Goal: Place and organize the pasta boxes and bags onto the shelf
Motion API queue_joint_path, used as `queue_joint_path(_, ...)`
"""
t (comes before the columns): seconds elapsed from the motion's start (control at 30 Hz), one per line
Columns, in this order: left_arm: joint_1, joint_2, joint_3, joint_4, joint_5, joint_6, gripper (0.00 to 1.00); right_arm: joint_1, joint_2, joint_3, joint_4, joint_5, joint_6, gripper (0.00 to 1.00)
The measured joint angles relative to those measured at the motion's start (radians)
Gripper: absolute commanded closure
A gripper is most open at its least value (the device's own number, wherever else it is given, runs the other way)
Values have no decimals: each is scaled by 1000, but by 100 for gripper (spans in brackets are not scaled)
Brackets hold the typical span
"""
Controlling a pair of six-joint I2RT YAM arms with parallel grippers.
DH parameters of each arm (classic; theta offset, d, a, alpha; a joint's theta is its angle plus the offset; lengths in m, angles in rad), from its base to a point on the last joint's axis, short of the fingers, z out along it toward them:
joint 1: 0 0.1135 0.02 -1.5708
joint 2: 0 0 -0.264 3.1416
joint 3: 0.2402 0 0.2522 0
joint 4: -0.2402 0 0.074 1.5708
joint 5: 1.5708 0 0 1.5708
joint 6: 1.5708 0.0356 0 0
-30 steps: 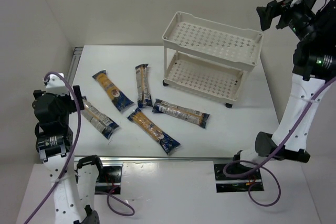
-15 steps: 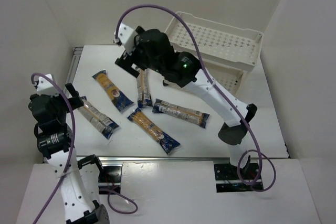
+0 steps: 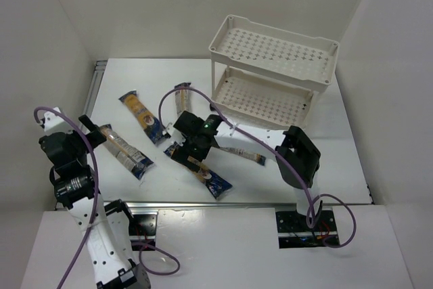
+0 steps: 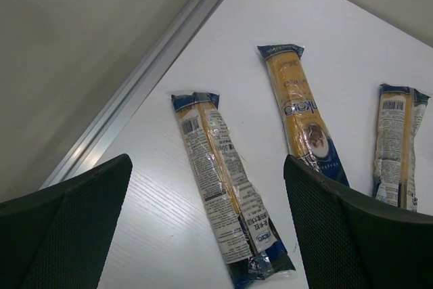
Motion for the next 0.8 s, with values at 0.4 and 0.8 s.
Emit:
queue_joint_path(0.4, 47, 6, -35, 17, 47, -39, 0, 42, 35, -174, 206, 68, 109, 1)
queue_joint_path(0.8, 58, 9, -37, 18, 57, -39, 0, 45, 59, -208, 374, 142, 175, 100)
